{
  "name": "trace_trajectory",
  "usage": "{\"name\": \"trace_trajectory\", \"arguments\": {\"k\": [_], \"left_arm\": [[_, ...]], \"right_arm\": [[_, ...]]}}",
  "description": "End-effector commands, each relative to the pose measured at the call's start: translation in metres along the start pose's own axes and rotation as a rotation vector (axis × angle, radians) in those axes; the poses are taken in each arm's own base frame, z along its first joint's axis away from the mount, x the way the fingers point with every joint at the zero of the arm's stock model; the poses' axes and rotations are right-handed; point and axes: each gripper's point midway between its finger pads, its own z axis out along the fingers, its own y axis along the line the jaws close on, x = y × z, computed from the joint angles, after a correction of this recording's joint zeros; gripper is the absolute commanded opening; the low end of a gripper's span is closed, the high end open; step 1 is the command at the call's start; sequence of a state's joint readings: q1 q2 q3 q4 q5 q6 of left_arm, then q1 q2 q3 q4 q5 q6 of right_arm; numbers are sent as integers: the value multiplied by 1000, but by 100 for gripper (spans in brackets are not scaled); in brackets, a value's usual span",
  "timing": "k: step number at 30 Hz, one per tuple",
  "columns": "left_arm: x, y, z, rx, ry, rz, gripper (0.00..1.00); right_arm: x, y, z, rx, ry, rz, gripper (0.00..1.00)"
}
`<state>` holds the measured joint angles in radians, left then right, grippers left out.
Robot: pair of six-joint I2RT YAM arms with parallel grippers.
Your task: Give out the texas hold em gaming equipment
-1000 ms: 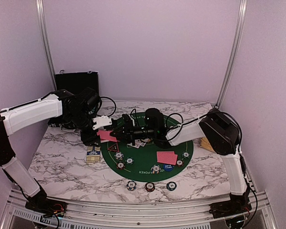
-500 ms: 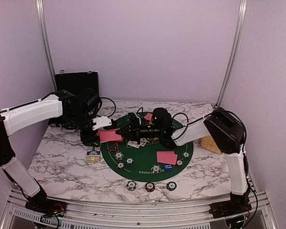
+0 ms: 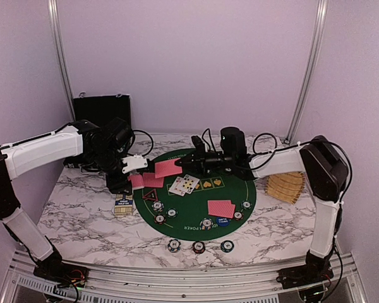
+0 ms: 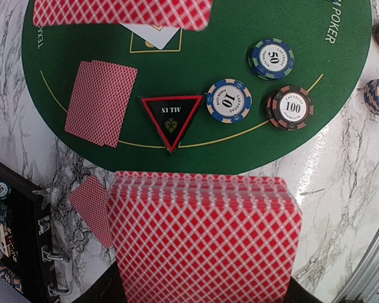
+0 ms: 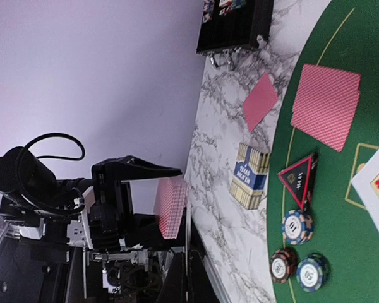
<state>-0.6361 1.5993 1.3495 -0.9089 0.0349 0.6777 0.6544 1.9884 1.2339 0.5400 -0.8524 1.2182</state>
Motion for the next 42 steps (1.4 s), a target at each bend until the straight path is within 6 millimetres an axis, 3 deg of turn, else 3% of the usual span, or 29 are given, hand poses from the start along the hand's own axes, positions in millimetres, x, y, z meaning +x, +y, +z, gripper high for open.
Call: {"name": "trace_trajectory", "arguments": {"k": [1, 7, 11, 16, 21, 33, 42], "left_arm": [[0, 3, -7, -22, -18, 3, 0], [0, 3, -8, -24, -20, 4, 0], [-2, 3, -8, -23, -25, 2, 0], [-2, 3, -10, -21, -30, -1, 0], [-2, 2, -11, -24, -32, 1, 0], [-4, 3, -11, -21, -36, -2, 0], [-3, 3, -11, -22, -32, -3, 0]], "right_arm": [[-24, -13, -22, 242, -28, -155, 0], [-65, -30, -50, 688, -71, -419, 0], [-80, -43, -59, 954, -58, -577, 0], [-84, -65, -54, 1303, 6, -792, 0], [-83, -75, -49, 1493, 36, -942, 0], [-69, -92, -28, 1723, 112, -1218, 0], [-56, -123, -16, 1685, 173, -1217, 0]]}}
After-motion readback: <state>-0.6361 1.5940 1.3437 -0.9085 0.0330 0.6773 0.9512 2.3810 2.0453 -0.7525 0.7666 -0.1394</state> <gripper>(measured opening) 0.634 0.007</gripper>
